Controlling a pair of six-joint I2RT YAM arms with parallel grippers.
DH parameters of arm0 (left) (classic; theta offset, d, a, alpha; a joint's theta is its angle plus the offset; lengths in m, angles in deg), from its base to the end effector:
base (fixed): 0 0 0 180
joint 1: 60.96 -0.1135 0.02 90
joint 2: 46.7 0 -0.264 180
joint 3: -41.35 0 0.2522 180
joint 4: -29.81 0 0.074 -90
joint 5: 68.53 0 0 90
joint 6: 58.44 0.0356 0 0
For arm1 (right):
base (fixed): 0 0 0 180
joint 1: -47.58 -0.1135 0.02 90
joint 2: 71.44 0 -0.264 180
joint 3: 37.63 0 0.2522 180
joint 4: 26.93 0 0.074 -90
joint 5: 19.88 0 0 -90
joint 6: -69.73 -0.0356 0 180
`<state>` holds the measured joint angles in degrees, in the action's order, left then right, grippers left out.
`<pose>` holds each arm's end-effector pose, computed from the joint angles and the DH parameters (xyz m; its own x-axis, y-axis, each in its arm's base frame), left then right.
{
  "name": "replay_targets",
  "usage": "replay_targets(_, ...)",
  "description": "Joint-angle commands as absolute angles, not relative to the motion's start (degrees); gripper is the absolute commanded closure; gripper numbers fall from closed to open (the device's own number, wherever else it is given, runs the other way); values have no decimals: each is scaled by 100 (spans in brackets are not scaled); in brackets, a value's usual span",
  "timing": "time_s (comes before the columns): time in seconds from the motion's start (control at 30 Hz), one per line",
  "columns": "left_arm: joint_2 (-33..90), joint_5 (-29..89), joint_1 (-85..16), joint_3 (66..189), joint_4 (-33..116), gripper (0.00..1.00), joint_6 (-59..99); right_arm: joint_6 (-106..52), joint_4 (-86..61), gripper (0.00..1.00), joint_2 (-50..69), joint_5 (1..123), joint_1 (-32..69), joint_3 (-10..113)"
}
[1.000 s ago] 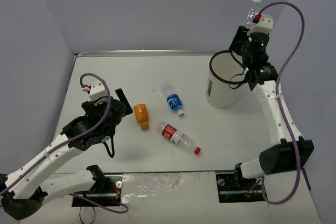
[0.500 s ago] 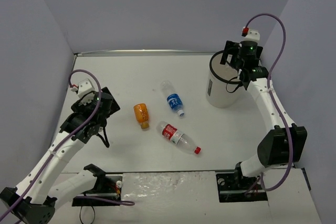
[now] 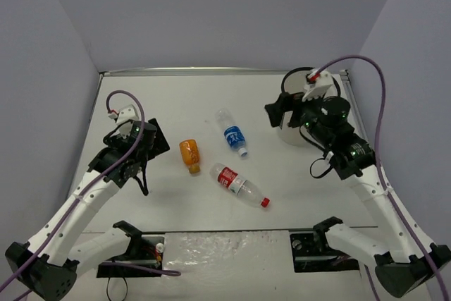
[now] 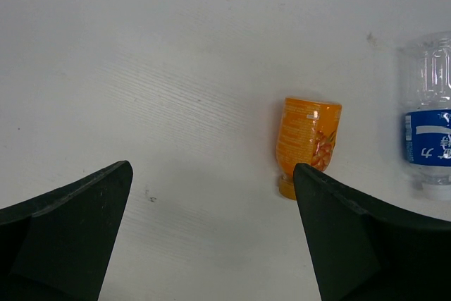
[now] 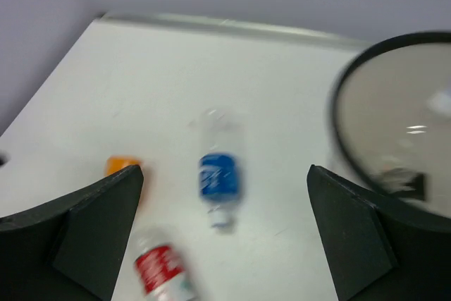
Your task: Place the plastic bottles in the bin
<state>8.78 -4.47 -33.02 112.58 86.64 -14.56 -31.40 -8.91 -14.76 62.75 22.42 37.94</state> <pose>0.1778 -0.0767 0.3298 -0.4961 -0.4706 -0.7297 -0.3283 0.8797 -0.3441 0.1998 0.0989 0.4174 -0.0903 0.1691 -0.9815 -0.5303 0.8260 0.1911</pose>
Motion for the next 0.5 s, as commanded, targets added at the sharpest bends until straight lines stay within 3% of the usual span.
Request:
replay_targets(0.0,840,-297,-3354,11472,8532,3,-1297,-3537,-960,0,-1009,7260,318,2987)
replay_targets(0.1,759,-204,-3355,11412,8474,3,-1274,-3689,-931,0,-655,8007,-553,2787)
replay_targets(0.47,762,-121,-3381,11382,8558,3,-1300,-3723,-1142,0,1343,7855,-1200,2693)
